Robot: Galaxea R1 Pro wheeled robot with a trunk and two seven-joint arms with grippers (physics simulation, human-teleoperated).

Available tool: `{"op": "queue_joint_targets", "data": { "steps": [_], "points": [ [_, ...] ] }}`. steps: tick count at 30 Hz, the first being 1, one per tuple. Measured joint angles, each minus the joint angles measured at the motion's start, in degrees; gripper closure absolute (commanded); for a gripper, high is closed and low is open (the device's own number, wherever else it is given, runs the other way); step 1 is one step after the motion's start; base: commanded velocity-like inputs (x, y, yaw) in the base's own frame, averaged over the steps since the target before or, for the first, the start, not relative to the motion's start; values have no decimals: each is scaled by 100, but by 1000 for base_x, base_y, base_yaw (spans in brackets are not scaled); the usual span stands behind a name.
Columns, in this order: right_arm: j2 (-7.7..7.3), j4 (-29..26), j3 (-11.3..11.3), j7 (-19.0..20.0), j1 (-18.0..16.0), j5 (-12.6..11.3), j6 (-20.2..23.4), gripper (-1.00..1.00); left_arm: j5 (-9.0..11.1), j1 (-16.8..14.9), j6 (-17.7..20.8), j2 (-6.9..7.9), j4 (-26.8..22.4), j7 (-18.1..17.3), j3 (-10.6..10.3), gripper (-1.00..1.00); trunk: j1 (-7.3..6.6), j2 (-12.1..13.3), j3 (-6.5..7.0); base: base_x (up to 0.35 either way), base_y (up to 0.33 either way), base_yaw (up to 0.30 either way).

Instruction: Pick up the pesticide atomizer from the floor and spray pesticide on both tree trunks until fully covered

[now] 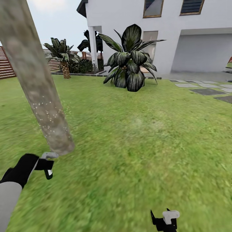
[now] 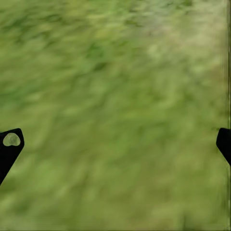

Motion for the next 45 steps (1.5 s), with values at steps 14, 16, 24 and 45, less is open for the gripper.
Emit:
{"op": "queue_joint_targets", "data": {
  "steps": [14,16,24,45],
  "points": [
    [19,0,0,8,0,6,0,-100,68,105,-31,-224,1,12,121,100,0,0,0,226,-29,10],
    [22,1,0,8,0,6,0,-100,81,105,-31,-227,1,11,121,100,0,0,0,291,-140,195],
    [24,1,-1,8,0,5,0,-100,80,105,-32,-222,-15,12,121,100,0,0,0,173,-100,271],
    [16,-4,0,2,0,2,-8,-100,227,114,3,-205,36,10,121,100,0,0,0,175,-54,125]
  ]
}}
